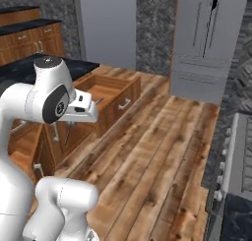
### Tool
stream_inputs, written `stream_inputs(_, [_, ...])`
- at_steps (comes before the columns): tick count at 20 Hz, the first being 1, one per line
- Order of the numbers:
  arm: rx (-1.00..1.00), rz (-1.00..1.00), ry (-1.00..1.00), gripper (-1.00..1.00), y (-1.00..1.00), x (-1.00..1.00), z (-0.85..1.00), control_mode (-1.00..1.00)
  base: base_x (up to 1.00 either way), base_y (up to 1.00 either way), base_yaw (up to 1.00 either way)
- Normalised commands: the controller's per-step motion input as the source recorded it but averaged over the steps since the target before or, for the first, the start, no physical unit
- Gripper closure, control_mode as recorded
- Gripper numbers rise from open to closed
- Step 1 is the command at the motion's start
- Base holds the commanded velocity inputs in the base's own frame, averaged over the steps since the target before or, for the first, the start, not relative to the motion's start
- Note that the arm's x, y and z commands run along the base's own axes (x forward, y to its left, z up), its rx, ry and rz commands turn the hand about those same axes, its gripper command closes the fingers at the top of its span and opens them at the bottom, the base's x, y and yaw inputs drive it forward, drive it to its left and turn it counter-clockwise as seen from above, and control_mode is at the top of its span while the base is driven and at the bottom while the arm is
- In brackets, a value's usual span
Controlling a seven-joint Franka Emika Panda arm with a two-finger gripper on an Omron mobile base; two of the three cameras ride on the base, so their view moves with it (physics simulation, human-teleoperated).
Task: Pick up the metallic utensils from the counter and place them in the open drawer. Make sure not to pick up any wooden utensils.
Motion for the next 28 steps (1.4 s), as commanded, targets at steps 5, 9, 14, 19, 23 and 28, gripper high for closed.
stream_inputs(5, [0.00, 0.00, 0.00, 1.00, 0.00, 0.00, 0.00, 1.00, 0.68, -0.87, 0.40])
stream_inputs(9, [0.00, 0.00, 0.00, 1.00, 0.00, 0.00, 0.00, 1.00, 0.49, -0.15, 0.21])
stream_inputs(14, [0.00, 0.00, 0.00, 1.00, 0.00, 0.00, 0.00, 1.00, 0.74, 0.05, 0.08])
stream_inputs(19, [0.00, 0.00, 0.00, 1.00, 0.00, 0.00, 0.00, 1.00, 0.47, 0.38, 0.00])
stream_inputs(23, [0.00, 0.00, 0.00, 1.00, 0.00, 0.00, 0.00, 1.00, 0.52, 0.27, 0.00])
stream_inputs(28, [0.00, 0.00, 0.00, 1.00, 0.00, 0.00, 0.00, 1.00, 0.33, 0.29, 0.00])
